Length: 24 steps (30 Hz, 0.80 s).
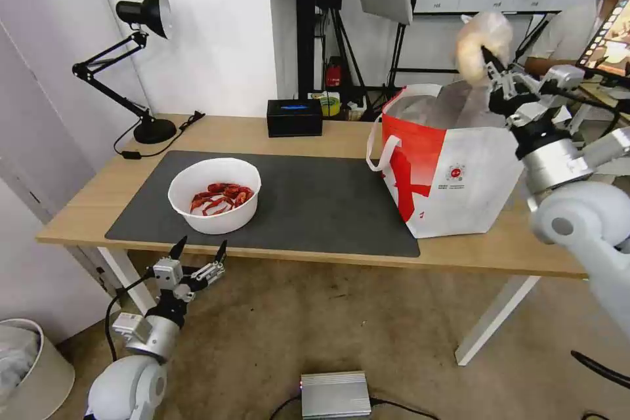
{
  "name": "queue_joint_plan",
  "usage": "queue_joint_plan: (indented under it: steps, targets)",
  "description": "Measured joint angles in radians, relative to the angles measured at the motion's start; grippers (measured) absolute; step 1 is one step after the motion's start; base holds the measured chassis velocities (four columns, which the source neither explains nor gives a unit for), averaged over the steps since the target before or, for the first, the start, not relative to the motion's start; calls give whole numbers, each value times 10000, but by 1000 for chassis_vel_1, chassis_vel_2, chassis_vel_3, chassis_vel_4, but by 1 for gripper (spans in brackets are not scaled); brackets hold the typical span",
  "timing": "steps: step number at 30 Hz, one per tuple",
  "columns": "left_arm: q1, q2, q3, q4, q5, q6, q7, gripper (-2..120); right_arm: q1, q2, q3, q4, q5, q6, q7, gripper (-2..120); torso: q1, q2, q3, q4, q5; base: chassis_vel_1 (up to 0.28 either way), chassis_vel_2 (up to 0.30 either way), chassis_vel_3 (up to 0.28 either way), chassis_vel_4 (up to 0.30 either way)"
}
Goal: Pick up the trash from the table and place it into the takeout bag.
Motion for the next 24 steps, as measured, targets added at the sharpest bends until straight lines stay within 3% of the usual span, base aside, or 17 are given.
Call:
queue_joint_plan:
  steps: [10, 12, 19, 24]
  targets:
    - [-14, -35, 75, -13, -3, -8, 5, 100, 1654, -535, -854, -292, 1029, -1466, 1541, 0, 0, 0, 0, 2, -3, 0, 0, 0, 0]
    - [-4, -38, 76, -40, -3, -10, 6, 100, 2016, -657, -1014, -364, 1369, -2147, 2215, 0, 0, 0, 0, 2, -2, 0, 0, 0, 0]
    - [14, -20, 91, -87, -25, -14, 12, 100, 2015, -795, -1070, -339, 2045, -3292, 3217, 0, 1, 0, 0, 1, -1, 0, 0, 0, 0]
    - [14, 11, 98, -102, -48, -16, 16, 100, 1916, -754, -1068, -321, 2356, -3612, 3622, 0, 0, 0, 0, 1, -1, 0, 0, 0, 0]
